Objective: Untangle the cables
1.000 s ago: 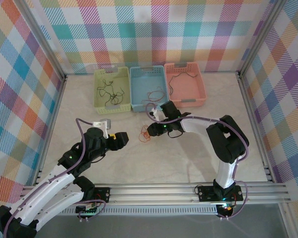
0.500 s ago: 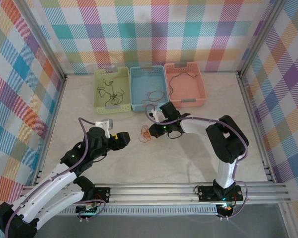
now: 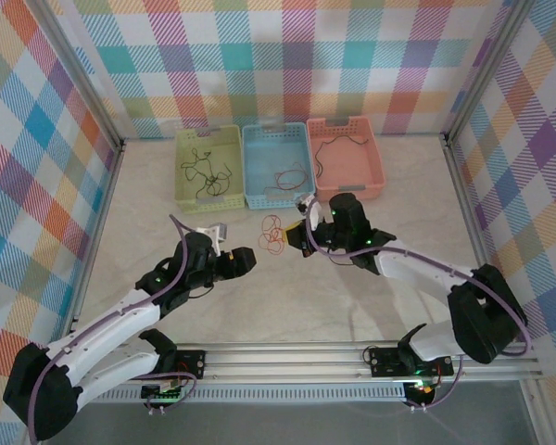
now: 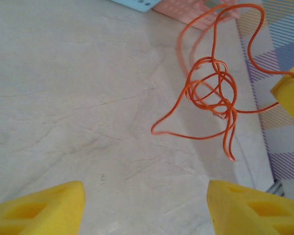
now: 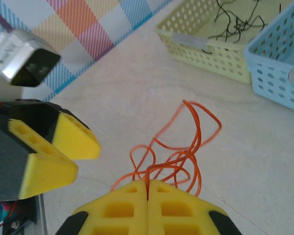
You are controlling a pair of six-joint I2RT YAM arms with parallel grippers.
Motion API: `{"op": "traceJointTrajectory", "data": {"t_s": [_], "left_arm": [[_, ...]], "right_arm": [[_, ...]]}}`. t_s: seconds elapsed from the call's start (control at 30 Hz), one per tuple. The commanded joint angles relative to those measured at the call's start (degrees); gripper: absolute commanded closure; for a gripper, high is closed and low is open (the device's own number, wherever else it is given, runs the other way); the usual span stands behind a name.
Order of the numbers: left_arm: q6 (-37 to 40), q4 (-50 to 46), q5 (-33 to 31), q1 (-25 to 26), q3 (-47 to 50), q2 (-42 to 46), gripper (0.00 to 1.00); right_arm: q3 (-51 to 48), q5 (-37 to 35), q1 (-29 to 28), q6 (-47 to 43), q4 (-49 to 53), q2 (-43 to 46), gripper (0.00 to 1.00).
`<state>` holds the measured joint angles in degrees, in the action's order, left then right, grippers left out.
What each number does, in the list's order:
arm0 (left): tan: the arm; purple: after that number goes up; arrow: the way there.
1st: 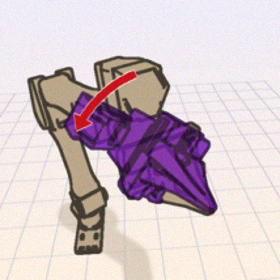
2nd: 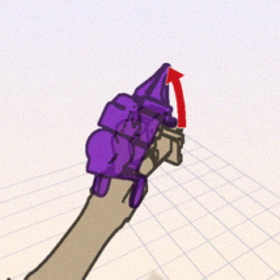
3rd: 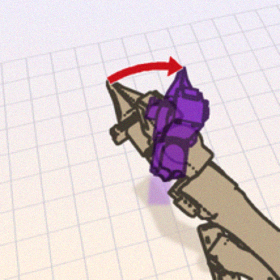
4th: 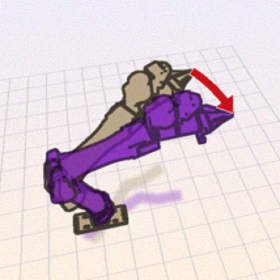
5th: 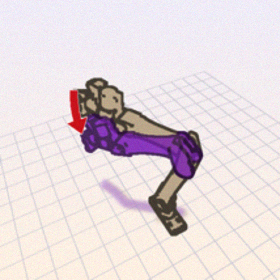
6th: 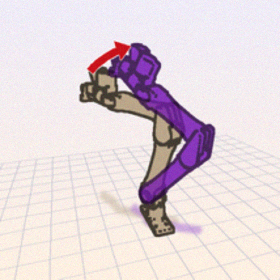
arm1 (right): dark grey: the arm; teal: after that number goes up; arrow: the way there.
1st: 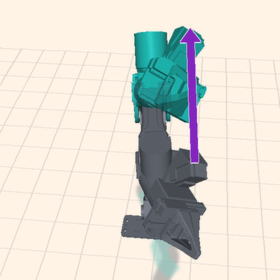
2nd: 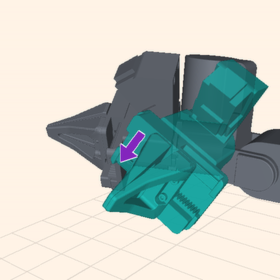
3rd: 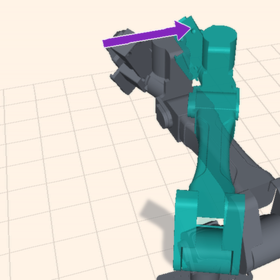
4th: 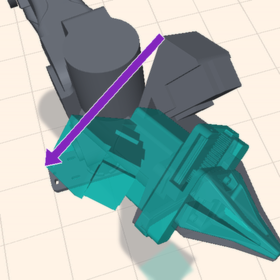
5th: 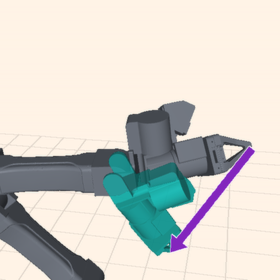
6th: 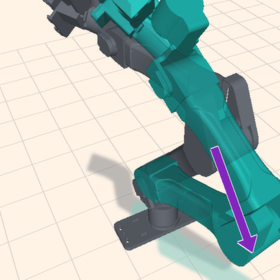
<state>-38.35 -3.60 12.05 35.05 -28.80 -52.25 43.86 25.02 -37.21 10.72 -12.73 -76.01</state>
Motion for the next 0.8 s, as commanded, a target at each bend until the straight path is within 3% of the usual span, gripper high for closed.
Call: {"op": "traceJointTrajectory", "data": {"t_s": [0.0,0.17,0.77], "left_arm": [[0.0,7.6,4.8,-0.6,0.3,-0.8,0.35],[0.0,12.7,8.5,-0.2,0.9,-2.7,0.36],[0.5,15.1,7.1,1.0,-1.3,-11.6,0.50]], "right_arm": [[-1.5,2.3,-0.4,2.4,-3.4,3.1,1.00],[-2.3,4.0,-0.4,4.4,-4.5,4.8,1.00],[-3.3,5.8,-0.4,6.7,-5.7,6.2,1.00]]}}
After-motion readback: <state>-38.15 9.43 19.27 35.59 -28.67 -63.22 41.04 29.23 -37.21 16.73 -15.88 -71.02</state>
